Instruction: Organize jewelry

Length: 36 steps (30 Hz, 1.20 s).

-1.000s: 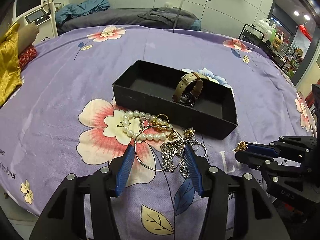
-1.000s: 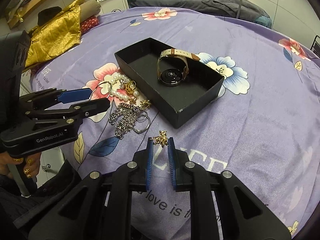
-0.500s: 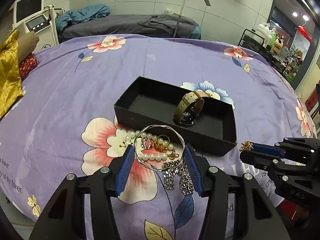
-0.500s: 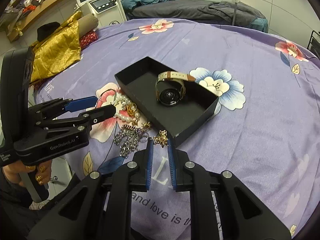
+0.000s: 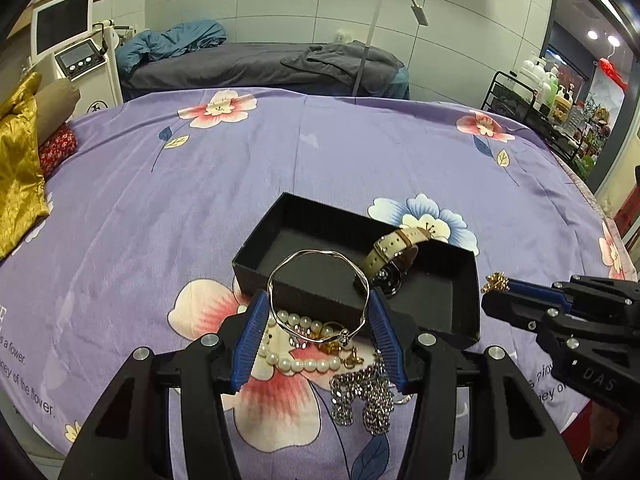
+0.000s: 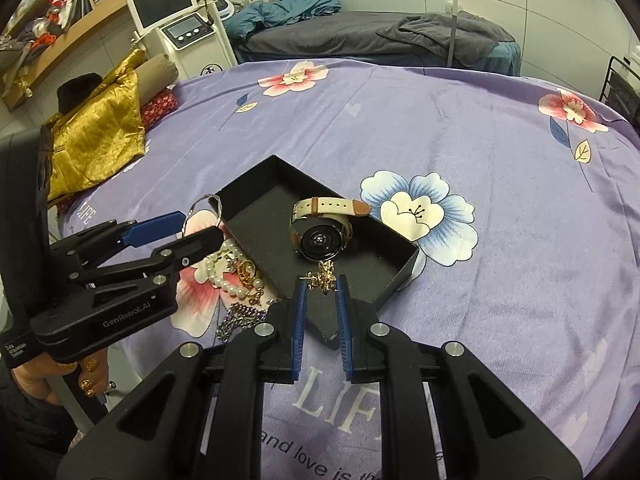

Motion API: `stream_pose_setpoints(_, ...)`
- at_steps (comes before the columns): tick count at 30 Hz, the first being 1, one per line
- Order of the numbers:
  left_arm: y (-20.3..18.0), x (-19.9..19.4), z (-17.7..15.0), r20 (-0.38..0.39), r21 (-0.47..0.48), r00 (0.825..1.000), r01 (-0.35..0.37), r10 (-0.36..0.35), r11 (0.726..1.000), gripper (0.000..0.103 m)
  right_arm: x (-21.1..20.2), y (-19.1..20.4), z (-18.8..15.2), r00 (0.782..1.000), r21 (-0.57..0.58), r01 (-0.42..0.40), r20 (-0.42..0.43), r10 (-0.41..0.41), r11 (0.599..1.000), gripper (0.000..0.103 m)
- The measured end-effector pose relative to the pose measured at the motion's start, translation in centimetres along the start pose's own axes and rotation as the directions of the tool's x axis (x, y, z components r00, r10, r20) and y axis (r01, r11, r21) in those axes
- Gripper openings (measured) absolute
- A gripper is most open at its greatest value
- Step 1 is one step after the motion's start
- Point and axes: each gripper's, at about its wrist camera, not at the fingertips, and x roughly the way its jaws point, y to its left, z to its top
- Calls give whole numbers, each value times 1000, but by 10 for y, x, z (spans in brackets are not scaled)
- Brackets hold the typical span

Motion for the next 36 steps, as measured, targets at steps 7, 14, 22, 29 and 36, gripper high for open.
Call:
stream_pose_setpoints(7, -3, 15, 7, -21, -11, 1000, -4, 4, 1000, 51, 14, -3, 2, 999, 9, 40, -16, -40, 999, 15)
stream_pose_setpoints(14, 0, 18, 12, -9, -28, 1000, -17, 17, 999, 73, 27, -11, 3, 998, 37, 64, -26, -63, 997, 16)
stream_pose_setpoints(22, 12, 20, 9, -13, -35, 997, -80, 79, 996, 93, 23, -14, -1, 992, 34, 121, 25, -122, 992, 66)
stream_pose_setpoints(29, 37, 18, -5, -40, -113, 994, -109, 105, 988, 95, 24, -13, -5, 991, 18, 135, 8, -135, 991, 66)
stream_pose_setpoints(36, 46, 14, -24, -66, -122, 991, -123, 115, 985, 95, 17, -10, -14, 991, 13, 134, 6, -134, 991, 66)
